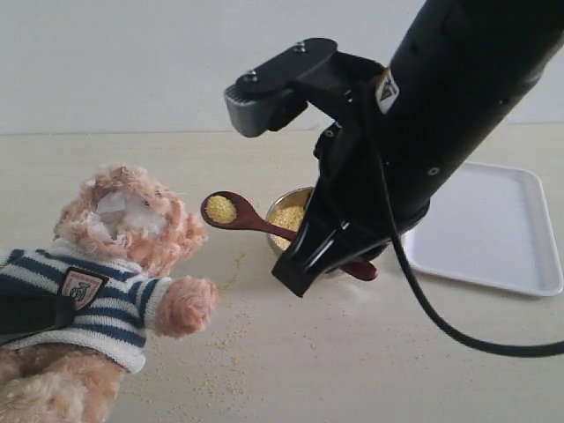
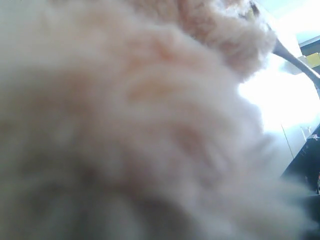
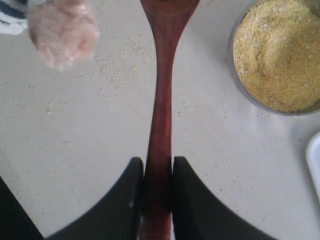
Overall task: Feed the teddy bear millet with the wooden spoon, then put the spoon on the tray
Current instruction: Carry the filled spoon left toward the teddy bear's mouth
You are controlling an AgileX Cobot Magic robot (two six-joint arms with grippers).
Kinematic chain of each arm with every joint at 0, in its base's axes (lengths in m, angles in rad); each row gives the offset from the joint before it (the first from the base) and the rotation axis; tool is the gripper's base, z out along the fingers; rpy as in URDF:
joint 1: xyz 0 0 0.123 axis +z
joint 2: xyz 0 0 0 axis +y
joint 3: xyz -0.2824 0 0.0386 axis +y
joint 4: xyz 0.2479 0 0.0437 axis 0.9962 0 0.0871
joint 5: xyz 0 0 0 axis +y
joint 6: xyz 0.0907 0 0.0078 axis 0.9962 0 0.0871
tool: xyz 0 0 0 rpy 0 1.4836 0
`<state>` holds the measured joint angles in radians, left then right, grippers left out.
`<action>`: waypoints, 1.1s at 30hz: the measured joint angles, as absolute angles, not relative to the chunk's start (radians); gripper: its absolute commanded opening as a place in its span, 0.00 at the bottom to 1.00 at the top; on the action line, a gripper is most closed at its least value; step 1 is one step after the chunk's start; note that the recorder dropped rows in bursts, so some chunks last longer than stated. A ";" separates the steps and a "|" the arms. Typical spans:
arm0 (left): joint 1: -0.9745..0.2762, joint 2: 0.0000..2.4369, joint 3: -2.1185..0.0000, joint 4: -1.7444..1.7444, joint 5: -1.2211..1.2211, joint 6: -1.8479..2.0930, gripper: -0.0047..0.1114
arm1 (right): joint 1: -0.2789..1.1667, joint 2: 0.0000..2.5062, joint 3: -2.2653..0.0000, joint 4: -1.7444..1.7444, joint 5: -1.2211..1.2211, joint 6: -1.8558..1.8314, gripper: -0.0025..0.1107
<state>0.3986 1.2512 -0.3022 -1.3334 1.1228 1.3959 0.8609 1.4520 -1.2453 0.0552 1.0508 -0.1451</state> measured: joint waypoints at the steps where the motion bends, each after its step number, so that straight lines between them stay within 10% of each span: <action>1: 0.399 1.251 -0.302 -1.333 1.123 1.396 0.08 | 0.875 1.452 -1.260 0.047 1.055 -0.143 0.03; 33: 0.399 1.251 -0.302 -1.333 1.123 1.396 0.08 | 1.079 1.673 -1.517 -0.247 1.118 -0.130 0.03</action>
<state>0.3986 1.2512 -0.3022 -1.3334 1.1228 1.3959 1.0793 1.6734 -1.5169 -0.2474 1.1179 -0.1295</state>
